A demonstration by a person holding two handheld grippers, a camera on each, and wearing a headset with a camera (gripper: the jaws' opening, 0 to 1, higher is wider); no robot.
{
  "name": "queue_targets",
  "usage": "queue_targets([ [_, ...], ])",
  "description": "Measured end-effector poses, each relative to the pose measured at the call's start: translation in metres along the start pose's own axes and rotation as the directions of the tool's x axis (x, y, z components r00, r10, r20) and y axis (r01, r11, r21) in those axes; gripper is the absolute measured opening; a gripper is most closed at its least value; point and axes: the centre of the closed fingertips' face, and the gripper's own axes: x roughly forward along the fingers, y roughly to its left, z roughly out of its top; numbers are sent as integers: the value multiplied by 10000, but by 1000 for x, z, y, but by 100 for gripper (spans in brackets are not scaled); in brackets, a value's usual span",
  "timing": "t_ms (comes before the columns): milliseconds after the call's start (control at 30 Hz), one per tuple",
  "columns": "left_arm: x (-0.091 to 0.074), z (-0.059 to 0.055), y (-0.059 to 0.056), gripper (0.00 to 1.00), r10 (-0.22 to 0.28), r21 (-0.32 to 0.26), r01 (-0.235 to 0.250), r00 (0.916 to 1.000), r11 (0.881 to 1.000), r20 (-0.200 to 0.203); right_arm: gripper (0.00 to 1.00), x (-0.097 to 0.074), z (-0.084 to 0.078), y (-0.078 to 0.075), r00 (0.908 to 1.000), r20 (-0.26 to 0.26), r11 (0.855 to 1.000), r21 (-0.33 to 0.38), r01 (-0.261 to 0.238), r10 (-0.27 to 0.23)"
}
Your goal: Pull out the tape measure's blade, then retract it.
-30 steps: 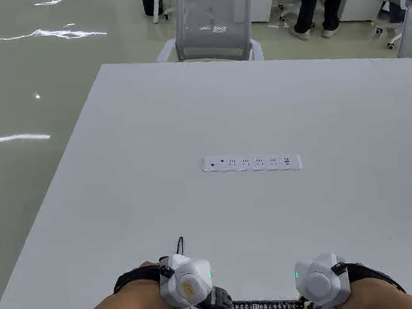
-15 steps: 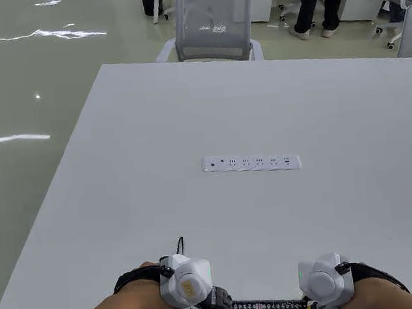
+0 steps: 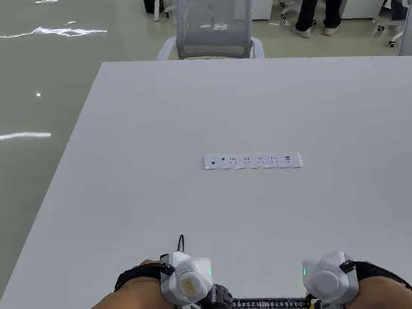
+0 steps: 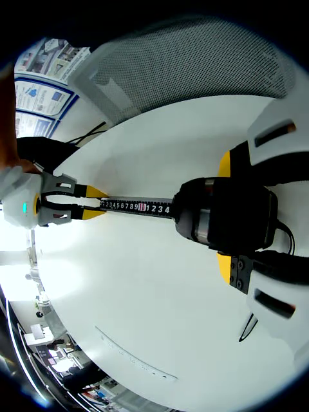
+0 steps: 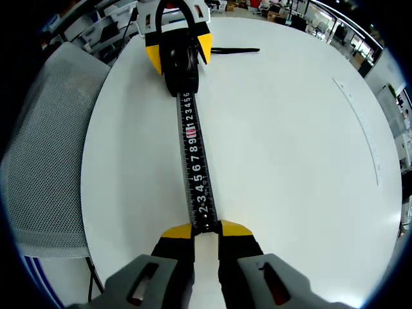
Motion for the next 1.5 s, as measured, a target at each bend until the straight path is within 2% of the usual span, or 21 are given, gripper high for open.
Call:
queue_targets([
  [1500,0,-1,0,35,-11,-8,11,10000,10000,17,11,-7,-23,-4,9997,-237,9997,225,83,-78],
])
